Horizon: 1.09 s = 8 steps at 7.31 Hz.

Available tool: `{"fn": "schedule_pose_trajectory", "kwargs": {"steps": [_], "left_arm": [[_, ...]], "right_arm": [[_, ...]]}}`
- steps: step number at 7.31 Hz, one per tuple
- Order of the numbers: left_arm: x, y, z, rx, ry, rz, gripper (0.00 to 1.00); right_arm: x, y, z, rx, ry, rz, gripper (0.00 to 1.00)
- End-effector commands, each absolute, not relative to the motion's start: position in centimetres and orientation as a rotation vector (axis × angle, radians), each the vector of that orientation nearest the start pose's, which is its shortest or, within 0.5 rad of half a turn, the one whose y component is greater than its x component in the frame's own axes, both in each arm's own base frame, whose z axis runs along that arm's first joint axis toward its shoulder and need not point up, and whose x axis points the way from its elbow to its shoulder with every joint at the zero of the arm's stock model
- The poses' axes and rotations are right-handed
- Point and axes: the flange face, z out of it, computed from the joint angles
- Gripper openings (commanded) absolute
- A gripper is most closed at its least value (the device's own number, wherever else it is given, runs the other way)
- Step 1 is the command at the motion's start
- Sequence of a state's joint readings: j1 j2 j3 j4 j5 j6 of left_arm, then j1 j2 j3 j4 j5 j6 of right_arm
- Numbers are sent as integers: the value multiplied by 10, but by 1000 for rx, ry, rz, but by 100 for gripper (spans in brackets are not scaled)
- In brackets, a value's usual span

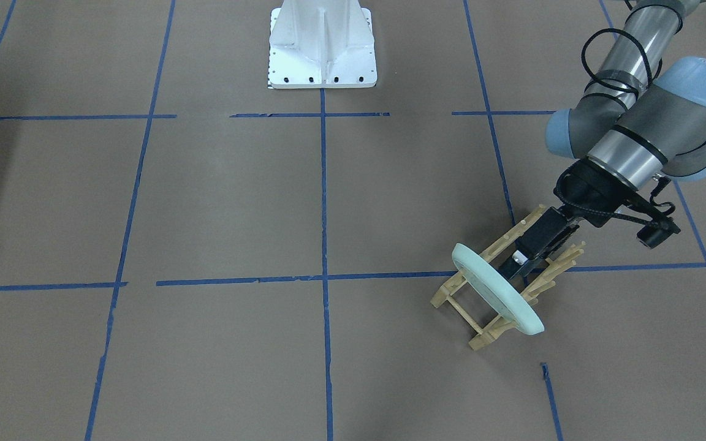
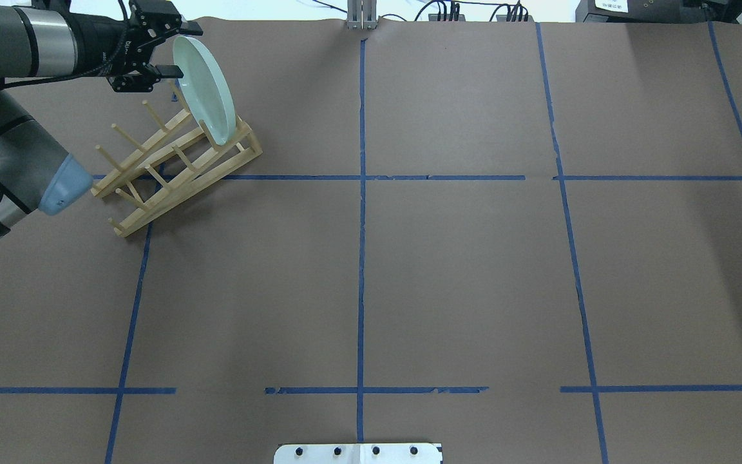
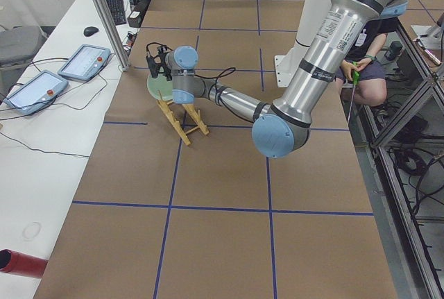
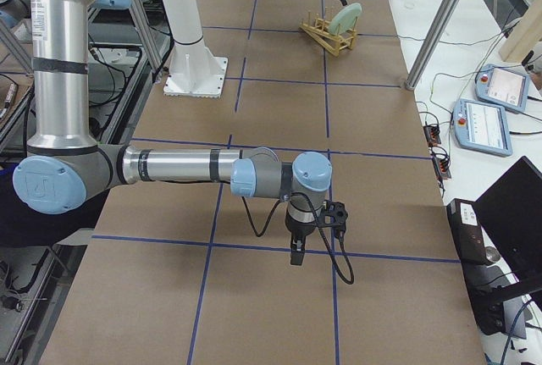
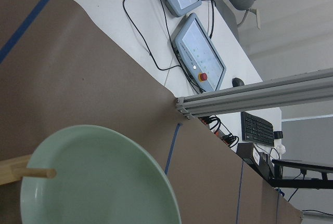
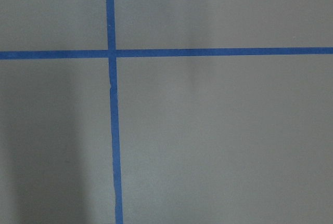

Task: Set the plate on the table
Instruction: 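Reach the left gripper to the top rim of the pale green plate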

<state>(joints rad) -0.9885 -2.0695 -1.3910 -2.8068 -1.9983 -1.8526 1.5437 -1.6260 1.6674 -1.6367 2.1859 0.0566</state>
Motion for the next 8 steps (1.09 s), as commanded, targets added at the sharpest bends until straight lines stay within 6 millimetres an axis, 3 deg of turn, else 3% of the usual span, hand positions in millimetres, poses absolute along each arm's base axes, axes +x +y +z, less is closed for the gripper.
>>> {"fn": "schedule_pose_trajectory", "kwargs": {"steps": [1, 3, 6, 7, 8], "left_arm": [[302, -612, 315, 207, 1574, -666, 67], [302, -613, 310, 210, 1580, -662, 51], [304, -612, 309, 209, 1580, -659, 35], [304, -612, 309, 210, 1579, -657, 26], [304, -612, 309, 211, 1582, -656, 10]], "right_arm": [[63, -468, 654, -49, -614, 34, 100], [63, -468, 654, -49, -614, 34, 100], [63, -468, 654, -49, -614, 34, 100], [63, -468, 654, -50, -614, 36, 100], [64, -468, 655, -50, -614, 36, 100]]}}
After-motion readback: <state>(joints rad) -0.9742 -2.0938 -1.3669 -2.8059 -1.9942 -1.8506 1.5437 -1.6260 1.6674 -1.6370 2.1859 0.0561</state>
